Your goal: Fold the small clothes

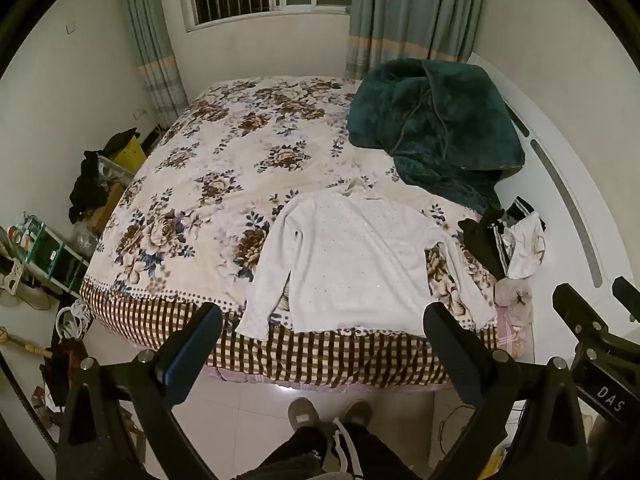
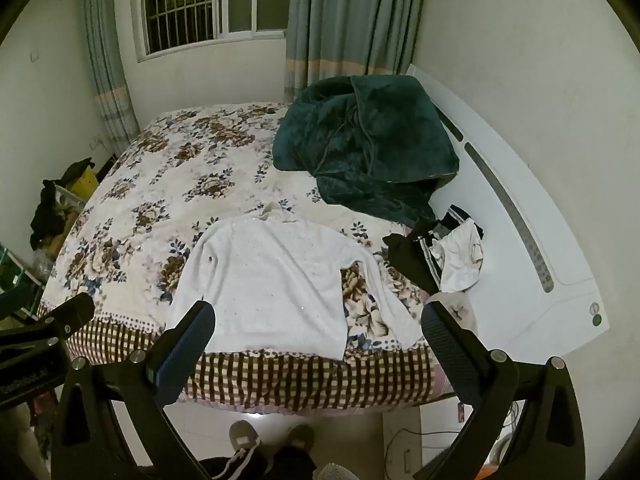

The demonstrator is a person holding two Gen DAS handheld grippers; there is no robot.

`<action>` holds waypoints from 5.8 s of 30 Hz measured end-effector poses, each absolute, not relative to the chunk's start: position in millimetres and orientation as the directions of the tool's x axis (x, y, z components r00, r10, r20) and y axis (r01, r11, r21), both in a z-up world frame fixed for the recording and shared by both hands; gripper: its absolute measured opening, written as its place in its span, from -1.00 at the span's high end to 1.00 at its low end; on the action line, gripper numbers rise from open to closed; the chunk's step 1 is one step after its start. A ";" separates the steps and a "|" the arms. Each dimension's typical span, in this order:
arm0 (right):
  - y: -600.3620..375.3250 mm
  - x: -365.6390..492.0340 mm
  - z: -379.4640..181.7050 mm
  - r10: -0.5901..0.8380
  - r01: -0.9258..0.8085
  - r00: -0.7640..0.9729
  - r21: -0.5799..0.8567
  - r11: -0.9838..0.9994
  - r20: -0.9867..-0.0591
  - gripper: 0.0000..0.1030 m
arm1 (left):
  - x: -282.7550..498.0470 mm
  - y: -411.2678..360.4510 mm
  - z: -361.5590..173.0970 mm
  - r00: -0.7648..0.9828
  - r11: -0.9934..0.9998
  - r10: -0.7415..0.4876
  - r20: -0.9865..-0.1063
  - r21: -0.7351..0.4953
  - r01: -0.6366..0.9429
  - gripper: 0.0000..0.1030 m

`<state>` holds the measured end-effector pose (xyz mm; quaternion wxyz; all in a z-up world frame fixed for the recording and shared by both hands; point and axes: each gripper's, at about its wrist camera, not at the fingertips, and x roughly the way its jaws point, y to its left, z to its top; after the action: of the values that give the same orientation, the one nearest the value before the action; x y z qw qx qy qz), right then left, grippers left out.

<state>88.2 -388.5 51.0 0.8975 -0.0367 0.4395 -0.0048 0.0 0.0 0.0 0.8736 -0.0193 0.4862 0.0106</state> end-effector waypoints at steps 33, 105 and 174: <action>-387.1 81.0 71.6 -0.040 -0.044 0.639 -0.089 0.995 -0.768 -1.00 | -2.1 -6.4 29.2 0.559 0.999 0.010 -0.829 -0.022 -0.050 -0.99; -381.2 115.2 85.0 -0.046 -0.008 0.648 -0.067 0.998 -0.760 -1.00 | 55.6 2.6 33.1 0.607 0.998 0.055 -0.793 0.019 -0.065 -0.99; -829.6 177.1 -607.4 -0.054 0.897 0.427 0.430 -0.099 -0.903 0.82 | 395.8 -125.0 -565.6 0.114 0.967 0.237 -0.965 0.245 0.064 -1.00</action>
<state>177.1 -829.6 -607.4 0.5776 0.6163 0.3419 -0.4119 395.8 -125.0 -565.6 0.7377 0.1132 0.6630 0.0586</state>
